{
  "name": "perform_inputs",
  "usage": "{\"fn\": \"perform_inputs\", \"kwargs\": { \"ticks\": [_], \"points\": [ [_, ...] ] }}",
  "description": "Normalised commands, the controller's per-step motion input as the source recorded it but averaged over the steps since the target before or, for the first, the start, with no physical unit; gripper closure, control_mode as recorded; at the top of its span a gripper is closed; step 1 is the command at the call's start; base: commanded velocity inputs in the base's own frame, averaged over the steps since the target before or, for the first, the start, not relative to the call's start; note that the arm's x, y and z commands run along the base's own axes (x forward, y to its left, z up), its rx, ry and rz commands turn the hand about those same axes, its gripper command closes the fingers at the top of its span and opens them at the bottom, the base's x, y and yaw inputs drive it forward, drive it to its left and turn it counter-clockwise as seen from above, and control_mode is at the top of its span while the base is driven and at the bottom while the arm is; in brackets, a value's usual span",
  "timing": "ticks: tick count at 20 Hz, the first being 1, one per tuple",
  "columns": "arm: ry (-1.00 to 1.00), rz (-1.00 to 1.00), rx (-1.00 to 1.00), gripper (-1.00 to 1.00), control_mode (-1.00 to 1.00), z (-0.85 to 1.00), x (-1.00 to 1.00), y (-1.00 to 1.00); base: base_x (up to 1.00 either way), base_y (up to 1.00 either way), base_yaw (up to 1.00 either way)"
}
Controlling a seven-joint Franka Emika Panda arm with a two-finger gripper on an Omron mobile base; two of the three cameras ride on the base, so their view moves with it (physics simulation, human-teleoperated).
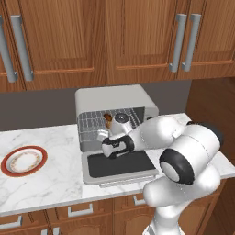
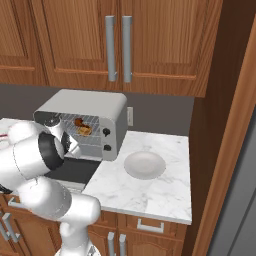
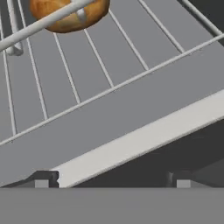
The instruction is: Open the toaster oven door. Place the bread on the bottom rack in the toaster oven and place the chicken drumstick on the top rack.
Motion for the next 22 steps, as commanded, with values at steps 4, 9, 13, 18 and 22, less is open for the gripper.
{"fn": "perform_inputs", "kwargs": {
  "ticks": [4, 9, 13, 18, 22],
  "points": [
    [0.0, 0.0, 0.07, -1.0, -1.0, 0.71, -0.98, -0.05, 0.0, 0.0, 0.0],
    [0.0, 0.18, 0.0, -1.0, -1.0, 0.79, -1.0, -0.54, 0.0, 0.0, 0.0],
    [0.01, 0.23, 0.0, -1.0, -1.0, 0.98, -0.95, -0.41, 0.0, 0.0, 0.0],
    [0.04, 0.18, -0.01, -1.0, -1.0, 0.93, -0.95, -0.15, 0.0, 0.0, 0.0],
    [0.06, 0.09, -0.08, -1.0, -1.0, 0.98, -0.91, 0.0, 0.0, 0.0, 0.0]
  ]
}}
